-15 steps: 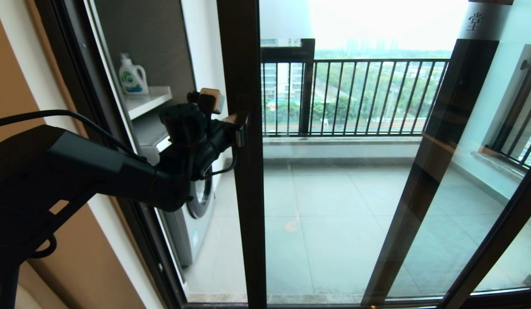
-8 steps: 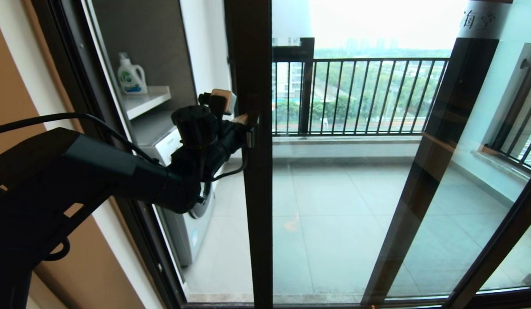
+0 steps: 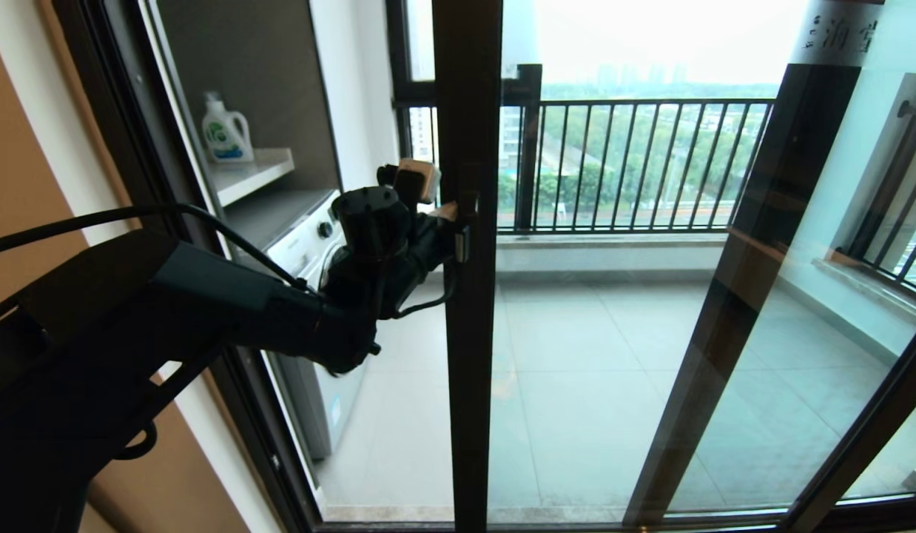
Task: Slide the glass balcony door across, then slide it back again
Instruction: Open the slid door
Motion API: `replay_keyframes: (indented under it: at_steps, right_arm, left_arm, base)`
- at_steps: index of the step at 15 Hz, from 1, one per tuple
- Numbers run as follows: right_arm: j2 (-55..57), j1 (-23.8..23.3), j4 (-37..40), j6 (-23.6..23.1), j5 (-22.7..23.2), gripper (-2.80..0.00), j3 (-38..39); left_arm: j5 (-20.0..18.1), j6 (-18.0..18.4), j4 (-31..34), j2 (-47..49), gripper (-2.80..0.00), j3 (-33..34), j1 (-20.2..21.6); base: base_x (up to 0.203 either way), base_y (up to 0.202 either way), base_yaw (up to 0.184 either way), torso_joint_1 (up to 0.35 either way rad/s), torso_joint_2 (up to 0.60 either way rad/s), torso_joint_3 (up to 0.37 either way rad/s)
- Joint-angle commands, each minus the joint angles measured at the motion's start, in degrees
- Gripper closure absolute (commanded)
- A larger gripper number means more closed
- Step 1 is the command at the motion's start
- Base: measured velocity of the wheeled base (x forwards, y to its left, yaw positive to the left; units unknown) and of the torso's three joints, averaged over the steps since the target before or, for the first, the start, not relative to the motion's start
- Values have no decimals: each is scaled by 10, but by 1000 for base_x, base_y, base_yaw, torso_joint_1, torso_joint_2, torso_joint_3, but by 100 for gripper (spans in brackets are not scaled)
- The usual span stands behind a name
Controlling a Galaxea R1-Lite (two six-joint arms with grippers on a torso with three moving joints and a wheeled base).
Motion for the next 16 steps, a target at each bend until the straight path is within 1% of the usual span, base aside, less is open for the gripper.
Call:
replay_keyframes:
  at_steps: [1, 3, 4, 6, 7, 10, 12, 13, 14, 16]
  right_arm:
    - [0, 0, 0, -1, 0, 0, 0]
    - [0, 0, 0, -1, 0, 0, 0]
    - [0, 0, 0, -1, 0, 0, 0]
    - [0, 1, 0, -1, 1, 0, 0]
    - [0, 0, 0, 0, 0, 0, 0]
    - [0, 0, 0, 0, 0, 0, -1]
    - [0, 0, 0, -1, 0, 0, 0]
    - [0, 1, 0, -1, 1, 0, 0]
    - [0, 0, 0, -1, 0, 0, 0]
    - [0, 0, 0, -1, 0, 0, 0]
  left_arm:
    - [5, -1, -6, 3, 0, -2, -1]
    - [19, -1, -8, -25, 0, 28, 14]
    - [18, -4, -8, -51, 0, 60, 29]
    - [0, -12, -19, -104, 0, 136, 63]
    - [-15, -20, -30, -138, 0, 183, 80]
    - [-96, -58, -50, -295, 0, 341, 133]
    - [-166, -105, -50, -420, 0, 432, 176]
    - [-195, -129, -40, -482, 0, 464, 197]
    - [-214, -146, -18, -546, 0, 490, 211]
    - [-235, -164, 63, -690, 0, 521, 228]
  base:
    - [0, 0, 0, 0, 0, 0]
    - [0, 0, 0, 0, 0, 0]
    - [0, 0, 0, 0, 0, 0]
    - [0, 0, 0, 0, 0, 0]
    - [0, 0, 0, 0, 0, 0]
    - [0, 0, 0, 0, 0, 0]
    - [0, 0, 0, 0, 0, 0]
    - [0, 0, 0, 0, 0, 0]
    - [0, 0, 0, 0, 0, 0]
    - [0, 0, 0, 0, 0, 0]
